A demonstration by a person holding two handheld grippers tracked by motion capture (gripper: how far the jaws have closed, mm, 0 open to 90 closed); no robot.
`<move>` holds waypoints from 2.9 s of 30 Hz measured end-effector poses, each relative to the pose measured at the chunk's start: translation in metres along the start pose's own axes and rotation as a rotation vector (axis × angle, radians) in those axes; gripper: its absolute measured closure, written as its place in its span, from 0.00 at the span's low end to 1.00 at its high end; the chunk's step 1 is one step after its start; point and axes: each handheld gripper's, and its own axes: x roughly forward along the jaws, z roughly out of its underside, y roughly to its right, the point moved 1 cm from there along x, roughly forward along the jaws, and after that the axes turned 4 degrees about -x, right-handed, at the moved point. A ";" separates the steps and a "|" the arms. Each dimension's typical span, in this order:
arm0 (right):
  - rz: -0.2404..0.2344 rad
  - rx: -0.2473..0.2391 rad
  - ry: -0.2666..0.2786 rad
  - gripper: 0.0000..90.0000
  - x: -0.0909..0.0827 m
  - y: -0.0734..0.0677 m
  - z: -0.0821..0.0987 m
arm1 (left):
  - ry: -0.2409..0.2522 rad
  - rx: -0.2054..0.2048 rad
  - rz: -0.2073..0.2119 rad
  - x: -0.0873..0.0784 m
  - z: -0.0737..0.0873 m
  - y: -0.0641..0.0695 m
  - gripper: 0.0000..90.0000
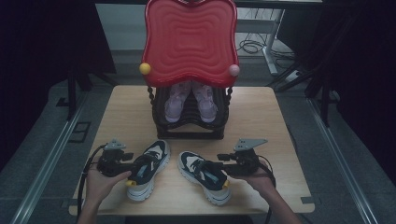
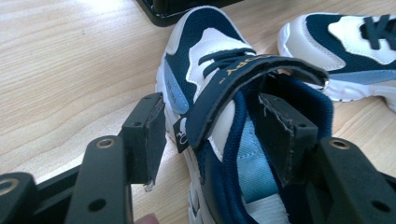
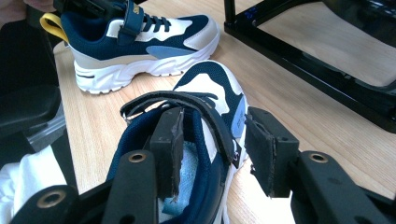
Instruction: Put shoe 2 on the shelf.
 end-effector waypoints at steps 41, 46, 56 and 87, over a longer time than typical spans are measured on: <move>-0.006 -0.009 -0.187 0.82 0.035 0.007 -0.005 | -0.035 0.019 0.010 0.014 -0.006 0.000 0.78; 0.003 0.001 -0.144 0.82 0.028 0.008 -0.004 | -0.011 0.010 0.025 0.008 -0.006 0.000 0.79; 0.004 0.014 -0.047 0.82 0.015 0.007 -0.003 | 0.038 -0.010 0.053 -0.006 -0.003 0.003 0.79; 0.043 0.149 0.240 0.83 -0.046 0.018 0.039 | 0.232 -0.115 0.137 -0.044 0.009 -0.006 0.78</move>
